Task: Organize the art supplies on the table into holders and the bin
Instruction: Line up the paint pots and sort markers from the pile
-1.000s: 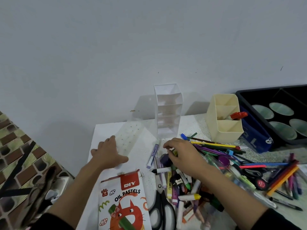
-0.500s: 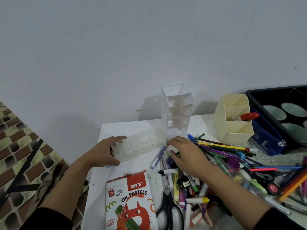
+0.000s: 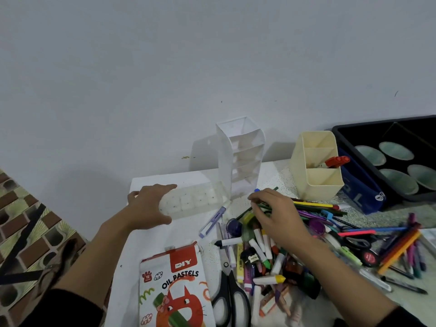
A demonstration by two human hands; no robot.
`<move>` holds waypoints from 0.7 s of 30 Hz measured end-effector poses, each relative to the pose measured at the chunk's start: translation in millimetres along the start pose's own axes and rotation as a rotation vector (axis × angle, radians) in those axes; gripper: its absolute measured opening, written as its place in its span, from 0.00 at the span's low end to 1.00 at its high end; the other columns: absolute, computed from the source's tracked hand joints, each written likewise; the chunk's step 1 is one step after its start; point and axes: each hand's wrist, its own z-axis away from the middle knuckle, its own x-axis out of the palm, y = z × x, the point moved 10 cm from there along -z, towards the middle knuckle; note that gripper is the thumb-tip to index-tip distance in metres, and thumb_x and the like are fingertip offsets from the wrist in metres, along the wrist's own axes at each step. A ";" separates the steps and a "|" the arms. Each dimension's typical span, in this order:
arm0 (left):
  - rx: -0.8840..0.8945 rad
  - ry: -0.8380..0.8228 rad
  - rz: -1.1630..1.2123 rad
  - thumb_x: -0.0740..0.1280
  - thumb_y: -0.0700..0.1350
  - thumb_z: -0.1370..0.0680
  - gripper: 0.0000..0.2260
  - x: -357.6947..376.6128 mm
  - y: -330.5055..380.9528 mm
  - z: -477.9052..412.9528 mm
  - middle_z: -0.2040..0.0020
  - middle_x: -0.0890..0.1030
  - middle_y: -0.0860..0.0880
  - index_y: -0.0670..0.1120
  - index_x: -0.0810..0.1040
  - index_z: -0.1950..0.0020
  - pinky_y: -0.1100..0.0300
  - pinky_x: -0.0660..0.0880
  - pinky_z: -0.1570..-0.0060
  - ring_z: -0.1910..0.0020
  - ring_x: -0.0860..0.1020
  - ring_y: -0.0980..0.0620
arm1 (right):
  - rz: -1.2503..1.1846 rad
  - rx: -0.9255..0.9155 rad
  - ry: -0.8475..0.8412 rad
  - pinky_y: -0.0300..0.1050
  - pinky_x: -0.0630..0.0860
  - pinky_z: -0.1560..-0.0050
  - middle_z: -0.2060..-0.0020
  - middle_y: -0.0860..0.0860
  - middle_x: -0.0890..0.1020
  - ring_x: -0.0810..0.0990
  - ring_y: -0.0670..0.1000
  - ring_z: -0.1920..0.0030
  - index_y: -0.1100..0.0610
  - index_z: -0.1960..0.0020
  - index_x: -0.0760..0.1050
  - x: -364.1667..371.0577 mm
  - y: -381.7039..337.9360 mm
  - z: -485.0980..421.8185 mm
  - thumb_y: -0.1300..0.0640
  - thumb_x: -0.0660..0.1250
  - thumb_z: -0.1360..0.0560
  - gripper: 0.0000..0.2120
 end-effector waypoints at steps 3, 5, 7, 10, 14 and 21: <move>0.070 0.163 0.089 0.73 0.52 0.25 0.28 -13.7 35.1 17.8 0.32 0.75 0.52 0.57 0.69 0.27 0.45 0.64 0.30 0.33 0.71 0.50 | -0.051 0.020 0.050 0.42 0.77 0.53 0.56 0.43 0.81 0.79 0.42 0.55 0.54 0.49 0.81 -20.6 4.1 8.4 0.60 0.69 0.21 0.04; 0.205 0.235 0.232 0.71 0.53 0.23 0.21 -15.4 69.3 33.5 0.38 0.78 0.56 0.58 0.72 0.31 0.46 0.71 0.34 0.39 0.75 0.56 | -0.087 0.050 0.091 0.40 0.77 0.55 0.57 0.42 0.81 0.80 0.43 0.55 0.53 0.50 0.80 -35.9 7.7 15.9 0.58 0.69 0.21 0.02; 0.325 0.229 0.334 0.70 0.55 0.22 0.16 -8.4 106.2 46.8 0.43 0.79 0.60 0.59 0.75 0.34 0.53 0.74 0.38 0.43 0.76 0.62 | -0.122 0.090 0.130 0.36 0.76 0.56 0.58 0.42 0.82 0.80 0.43 0.55 0.53 0.50 0.79 -52.0 12.9 24.5 0.57 0.69 0.21 0.01; 0.374 0.177 0.445 0.68 0.54 0.21 0.12 9.7 151.2 53.9 0.45 0.80 0.62 0.60 0.77 0.37 0.61 0.74 0.42 0.45 0.77 0.62 | -0.125 0.144 0.172 0.32 0.75 0.56 0.58 0.41 0.82 0.80 0.39 0.54 0.53 0.48 0.78 -77.2 25.4 39.9 0.58 0.70 0.22 0.03; 0.429 0.137 0.454 0.68 0.53 0.20 0.12 32.0 205.4 54.8 0.47 0.79 0.60 0.58 0.79 0.37 0.61 0.75 0.48 0.48 0.77 0.61 | 0.023 0.228 0.070 0.30 0.72 0.58 0.58 0.41 0.81 0.79 0.38 0.55 0.50 0.49 0.78 -100.5 59.0 59.8 0.58 0.69 0.22 0.04; 0.523 0.128 0.212 0.59 0.61 0.19 0.16 73.6 295.8 47.9 0.40 0.74 0.61 0.61 0.74 0.33 0.48 0.65 0.36 0.38 0.69 0.59 | 0.195 0.238 -0.267 0.48 0.78 0.48 0.52 0.43 0.81 0.78 0.44 0.50 0.47 0.44 0.82 -118.3 109.7 93.2 0.44 0.71 0.27 0.13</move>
